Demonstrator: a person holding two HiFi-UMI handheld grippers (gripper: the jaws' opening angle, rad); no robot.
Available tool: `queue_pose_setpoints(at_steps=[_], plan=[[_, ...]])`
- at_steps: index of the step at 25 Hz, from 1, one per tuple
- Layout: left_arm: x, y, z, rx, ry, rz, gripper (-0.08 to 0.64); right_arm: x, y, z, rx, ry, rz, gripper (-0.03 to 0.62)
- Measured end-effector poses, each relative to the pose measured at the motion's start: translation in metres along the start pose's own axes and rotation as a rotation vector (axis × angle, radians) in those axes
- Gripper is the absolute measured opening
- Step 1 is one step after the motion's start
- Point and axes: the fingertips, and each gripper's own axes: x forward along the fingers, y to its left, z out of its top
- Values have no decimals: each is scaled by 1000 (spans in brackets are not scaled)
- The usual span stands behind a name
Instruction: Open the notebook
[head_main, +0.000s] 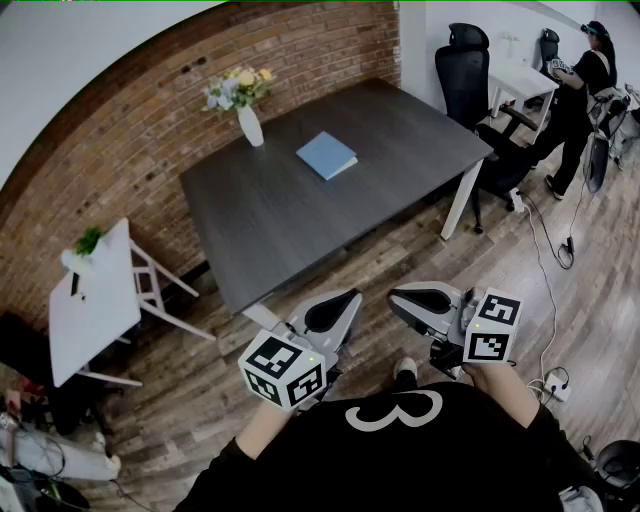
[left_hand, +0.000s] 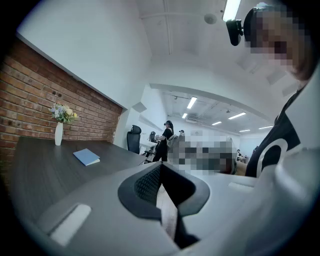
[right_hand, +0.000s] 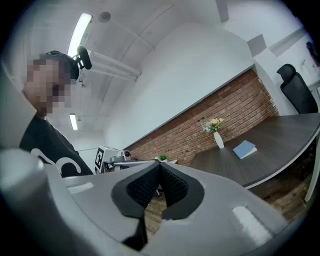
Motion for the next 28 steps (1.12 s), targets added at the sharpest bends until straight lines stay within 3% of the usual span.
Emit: queue_pose_setpoints(at_steps=[13, 28], plan=[[-4, 7, 0, 14, -28, 14, 12, 0, -5, 0, -9, -4, -19, 2], [59, 58, -2, -23, -10, 58, 12, 12, -86, 19, 49, -31, 0, 2]])
